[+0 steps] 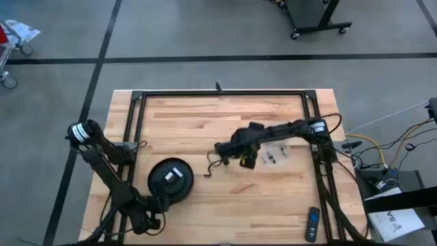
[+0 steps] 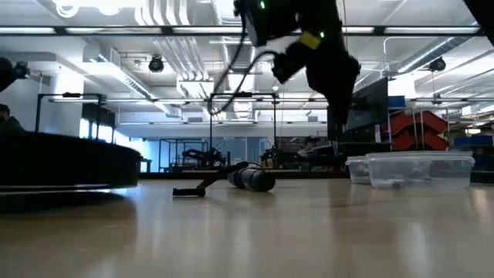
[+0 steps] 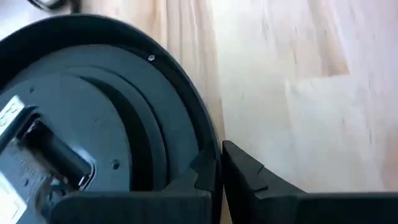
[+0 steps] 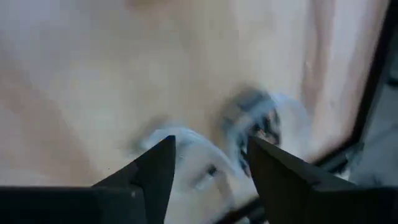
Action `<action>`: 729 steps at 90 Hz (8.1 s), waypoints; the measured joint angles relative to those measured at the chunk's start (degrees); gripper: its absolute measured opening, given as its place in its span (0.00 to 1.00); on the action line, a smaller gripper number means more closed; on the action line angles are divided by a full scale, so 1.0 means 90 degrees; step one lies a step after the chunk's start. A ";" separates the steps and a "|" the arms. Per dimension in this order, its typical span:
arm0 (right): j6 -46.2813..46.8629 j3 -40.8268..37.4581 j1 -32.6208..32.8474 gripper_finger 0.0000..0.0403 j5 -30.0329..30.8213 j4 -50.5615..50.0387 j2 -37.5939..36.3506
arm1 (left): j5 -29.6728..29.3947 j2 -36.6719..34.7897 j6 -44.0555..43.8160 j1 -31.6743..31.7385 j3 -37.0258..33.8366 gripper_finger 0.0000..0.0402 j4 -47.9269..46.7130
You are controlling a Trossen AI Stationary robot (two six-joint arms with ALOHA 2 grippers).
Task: Insert battery
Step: Insert the black battery into the clock battery compartment
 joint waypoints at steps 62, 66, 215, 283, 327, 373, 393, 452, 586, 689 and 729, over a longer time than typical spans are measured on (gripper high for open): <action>-0.0019 -0.2101 -0.1737 0.33 -0.0374 0.1016 -0.0857 | -0.0177 0.0699 0.1326 0.1050 -0.0019 0.02 0.0958; -0.0020 -0.2170 -0.1784 0.33 -0.0370 0.1158 -0.0859 | -0.0160 0.0695 0.1326 0.1050 -0.0019 0.02 0.0960; 0.0434 -0.3036 -0.2481 0.19 -0.1232 0.3199 -0.0859 | 0.0289 0.0641 0.1168 0.1067 -0.0005 0.39 0.1190; 0.0384 -0.3430 -0.2105 0.09 -0.0831 0.3352 -0.1914 | 0.0301 0.0550 0.1280 0.1082 -0.0005 0.28 0.1182; 0.0370 -0.3432 -0.0378 0.09 -0.0240 0.5966 -0.2526 | 0.0827 -0.0160 0.1397 0.1091 -0.0007 0.25 0.0963; -0.1441 -0.2518 0.0512 0.09 -0.2361 1.1111 -0.0536 | 0.1088 0.0177 0.1436 0.1081 -0.0007 0.27 0.1061; -0.2004 -0.1630 0.0773 0.09 -0.2601 1.1042 0.0486 | 0.1013 0.0573 0.1371 0.1080 0.0001 0.25 0.1165; -0.3923 0.0835 0.0637 0.09 -0.2786 0.9410 0.2146 | 0.1481 0.0320 0.1132 0.1072 -0.0007 0.50 0.1163; -0.3563 0.1362 0.0633 0.32 -0.3034 0.8949 0.2393 | 0.1647 0.0265 0.1173 0.1072 -0.0007 0.35 0.1074; -0.2956 0.1194 0.0694 0.00 -0.3186 0.9513 0.2701 | 0.1582 0.0262 0.1180 0.1082 -0.0007 0.28 0.1107; -0.3007 0.1202 0.0669 0.00 -0.2853 0.8750 0.2660 | 0.1517 0.0265 0.1159 0.1089 -0.0007 0.26 0.1102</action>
